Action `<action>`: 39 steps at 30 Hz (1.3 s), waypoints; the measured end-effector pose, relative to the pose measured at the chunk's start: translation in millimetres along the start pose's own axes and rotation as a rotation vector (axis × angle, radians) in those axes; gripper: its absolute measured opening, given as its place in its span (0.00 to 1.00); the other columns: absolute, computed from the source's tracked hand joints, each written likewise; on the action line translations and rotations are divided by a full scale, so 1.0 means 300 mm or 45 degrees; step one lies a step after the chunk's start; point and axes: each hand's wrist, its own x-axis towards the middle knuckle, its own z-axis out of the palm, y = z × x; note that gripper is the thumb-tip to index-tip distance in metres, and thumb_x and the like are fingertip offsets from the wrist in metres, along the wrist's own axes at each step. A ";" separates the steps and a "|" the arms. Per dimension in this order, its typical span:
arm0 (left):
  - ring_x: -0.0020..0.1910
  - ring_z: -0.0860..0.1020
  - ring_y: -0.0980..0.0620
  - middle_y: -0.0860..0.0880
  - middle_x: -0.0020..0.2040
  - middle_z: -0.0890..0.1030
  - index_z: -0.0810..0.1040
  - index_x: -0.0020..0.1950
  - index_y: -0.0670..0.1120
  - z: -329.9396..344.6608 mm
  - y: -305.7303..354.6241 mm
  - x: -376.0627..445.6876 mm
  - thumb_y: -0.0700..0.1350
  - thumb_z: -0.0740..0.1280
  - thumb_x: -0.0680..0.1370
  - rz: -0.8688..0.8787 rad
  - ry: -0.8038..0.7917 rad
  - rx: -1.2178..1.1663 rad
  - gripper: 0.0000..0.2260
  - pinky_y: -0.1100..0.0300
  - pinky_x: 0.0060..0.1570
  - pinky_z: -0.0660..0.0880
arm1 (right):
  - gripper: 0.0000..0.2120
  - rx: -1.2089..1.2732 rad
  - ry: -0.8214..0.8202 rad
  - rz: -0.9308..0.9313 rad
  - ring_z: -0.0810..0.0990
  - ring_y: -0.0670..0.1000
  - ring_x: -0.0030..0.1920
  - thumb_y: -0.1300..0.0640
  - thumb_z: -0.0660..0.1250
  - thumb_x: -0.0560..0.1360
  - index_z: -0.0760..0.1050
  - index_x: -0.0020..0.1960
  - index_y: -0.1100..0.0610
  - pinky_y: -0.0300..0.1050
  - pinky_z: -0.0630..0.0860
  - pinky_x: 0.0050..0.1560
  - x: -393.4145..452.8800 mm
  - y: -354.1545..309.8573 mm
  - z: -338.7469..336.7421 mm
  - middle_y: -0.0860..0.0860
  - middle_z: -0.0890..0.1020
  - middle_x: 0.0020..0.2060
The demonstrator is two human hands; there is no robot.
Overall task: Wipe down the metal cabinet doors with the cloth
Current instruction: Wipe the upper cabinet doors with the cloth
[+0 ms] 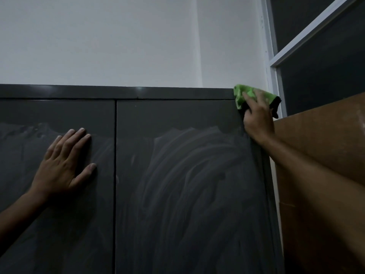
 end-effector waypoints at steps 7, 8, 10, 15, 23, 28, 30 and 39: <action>0.84 0.52 0.44 0.44 0.84 0.57 0.60 0.83 0.43 -0.004 -0.001 -0.002 0.65 0.56 0.78 -0.009 -0.020 -0.010 0.39 0.47 0.83 0.45 | 0.26 -0.082 -0.125 -0.305 0.66 0.62 0.74 0.73 0.64 0.75 0.76 0.71 0.59 0.66 0.66 0.74 -0.172 0.128 -0.059 0.61 0.70 0.72; 0.84 0.52 0.43 0.43 0.84 0.57 0.60 0.84 0.43 -0.003 -0.001 -0.002 0.65 0.56 0.78 -0.004 -0.025 -0.008 0.39 0.46 0.83 0.46 | 0.26 -0.062 -0.063 -0.212 0.67 0.62 0.72 0.74 0.63 0.75 0.76 0.70 0.59 0.65 0.67 0.72 -0.136 0.118 -0.050 0.61 0.71 0.71; 0.84 0.53 0.42 0.43 0.84 0.58 0.60 0.83 0.43 -0.004 0.003 -0.004 0.65 0.56 0.78 0.003 -0.018 -0.007 0.39 0.42 0.83 0.50 | 0.26 -0.069 0.015 -0.109 0.68 0.63 0.70 0.72 0.64 0.74 0.76 0.71 0.57 0.63 0.68 0.71 -0.127 0.055 -0.020 0.61 0.72 0.70; 0.84 0.53 0.41 0.40 0.84 0.59 0.60 0.83 0.42 -0.014 0.009 -0.004 0.65 0.56 0.79 0.004 -0.037 0.007 0.39 0.39 0.82 0.52 | 0.24 -0.231 -0.186 -0.615 0.70 0.64 0.62 0.56 0.63 0.76 0.76 0.71 0.53 0.62 0.70 0.59 -0.349 0.064 -0.027 0.61 0.72 0.65; 0.84 0.54 0.41 0.40 0.84 0.59 0.60 0.83 0.42 -0.010 0.003 -0.007 0.65 0.55 0.79 0.010 -0.036 0.024 0.39 0.41 0.82 0.51 | 0.22 -0.174 -0.008 -0.294 0.69 0.61 0.62 0.60 0.66 0.75 0.75 0.69 0.53 0.55 0.71 0.58 -0.274 -0.010 0.021 0.58 0.70 0.65; 0.84 0.54 0.40 0.40 0.83 0.59 0.59 0.83 0.42 -0.010 -0.001 -0.005 0.65 0.56 0.79 0.014 -0.039 0.013 0.39 0.38 0.81 0.53 | 0.21 -0.364 -0.237 -0.864 0.72 0.63 0.55 0.50 0.60 0.74 0.72 0.66 0.52 0.60 0.75 0.49 -0.336 0.151 -0.051 0.60 0.71 0.63; 0.84 0.54 0.40 0.39 0.83 0.59 0.60 0.83 0.42 -0.007 0.003 -0.002 0.65 0.56 0.79 0.011 -0.042 0.008 0.39 0.37 0.81 0.53 | 0.21 -0.350 -0.161 -0.643 0.71 0.62 0.52 0.50 0.61 0.74 0.70 0.66 0.52 0.62 0.75 0.47 -0.230 0.135 -0.059 0.59 0.71 0.59; 0.84 0.53 0.42 0.39 0.83 0.60 0.60 0.83 0.42 -0.013 0.012 -0.002 0.71 0.48 0.81 0.013 -0.029 0.020 0.41 0.46 0.83 0.47 | 0.21 -0.347 -0.404 -1.295 0.74 0.52 0.35 0.40 0.60 0.80 0.73 0.63 0.55 0.47 0.73 0.33 -0.217 0.015 -0.024 0.57 0.77 0.45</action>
